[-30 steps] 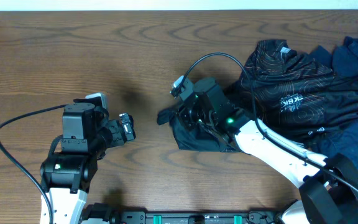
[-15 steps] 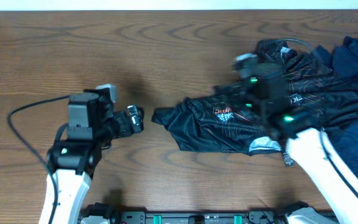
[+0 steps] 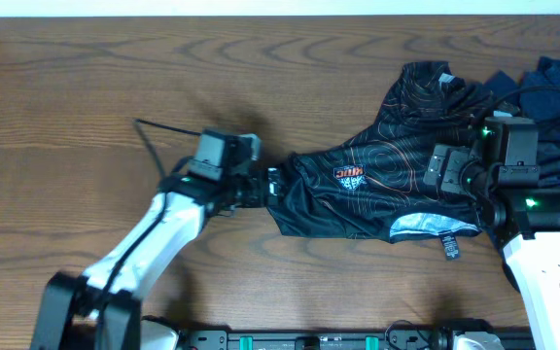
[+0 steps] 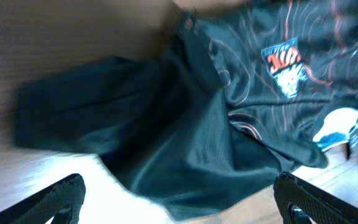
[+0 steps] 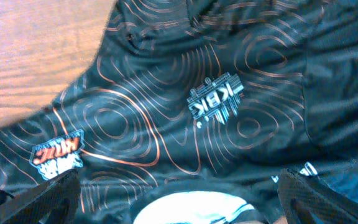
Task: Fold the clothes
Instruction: 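Grasp the jersey with the left gripper and drag it to the table center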
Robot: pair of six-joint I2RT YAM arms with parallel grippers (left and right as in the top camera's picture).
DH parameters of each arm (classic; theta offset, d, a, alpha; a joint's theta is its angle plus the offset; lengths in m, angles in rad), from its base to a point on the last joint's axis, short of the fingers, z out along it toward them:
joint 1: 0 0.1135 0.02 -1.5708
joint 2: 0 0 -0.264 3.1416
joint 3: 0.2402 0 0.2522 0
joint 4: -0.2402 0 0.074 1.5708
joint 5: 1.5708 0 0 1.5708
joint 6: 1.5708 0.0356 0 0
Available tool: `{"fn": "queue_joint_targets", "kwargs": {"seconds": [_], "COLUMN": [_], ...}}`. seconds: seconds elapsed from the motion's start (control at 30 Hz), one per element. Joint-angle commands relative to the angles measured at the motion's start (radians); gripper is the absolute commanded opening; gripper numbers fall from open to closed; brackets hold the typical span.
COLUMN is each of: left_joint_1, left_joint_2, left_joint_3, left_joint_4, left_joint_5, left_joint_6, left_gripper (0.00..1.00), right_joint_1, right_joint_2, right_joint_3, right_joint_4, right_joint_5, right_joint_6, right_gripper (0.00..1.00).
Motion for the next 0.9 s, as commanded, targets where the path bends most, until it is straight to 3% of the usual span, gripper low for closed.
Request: {"fn": "queue_joint_targets", "kwargs": {"seconds": [0.0,0.13,0.2,0.27,0.3,0.5,0.77,0.8,0.83,0.87], "left_joint_1": [-0.051,-0.081,-0.078,-0.066,-0.055,0.074,0.416,0.455,0.484,0.509], "left_joint_2": [0.089,0.179,0.201,0.203,0.196,0.099,0.002,0.002,0.002,0.002], "left_joint_3": [0.010,0.010,0.010,0.010,0.010,0.037,0.285,0.320,0.342,0.359], "left_joint_4": [0.057,0.171,0.214,0.236,0.243,0.257,0.251,0.247,0.242,0.231], "left_joint_5": [0.013,0.012,0.005,-0.060,-0.106,-0.261,-0.368,-0.352,-0.334,-0.315], "left_joint_6": [-0.022,-0.021,-0.021,-0.021,-0.021,0.008,0.073,0.073,0.073,0.073], "left_gripper": [0.98,0.98,0.67,0.19,0.06,0.06,0.06,0.13,0.35,0.72], "right_joint_1": [-0.010,-0.010,-0.010,-0.010,-0.010,-0.010,-0.010,-0.010,-0.010,-0.010], "right_joint_2": [-0.008,-0.008,-0.008,-0.008,-0.008,-0.008,-0.008,-0.008,-0.008,-0.008], "right_joint_3": [0.004,0.004,0.004,0.004,0.004,0.004,0.004,0.004,0.004,0.004], "right_joint_4": [-0.014,-0.025,-0.030,-0.035,-0.039,-0.055,-0.057,-0.058,-0.060,-0.062], "right_joint_5": [0.015,0.015,0.015,0.016,0.016,0.016,0.016,0.016,0.016,0.016], "right_joint_6": [0.012,0.012,0.012,0.012,0.012,0.011,0.012,0.011,0.012,0.012], "right_gripper": [0.99,0.99,0.99,0.99,0.99,0.99,0.99,0.99,0.99,0.99]}}
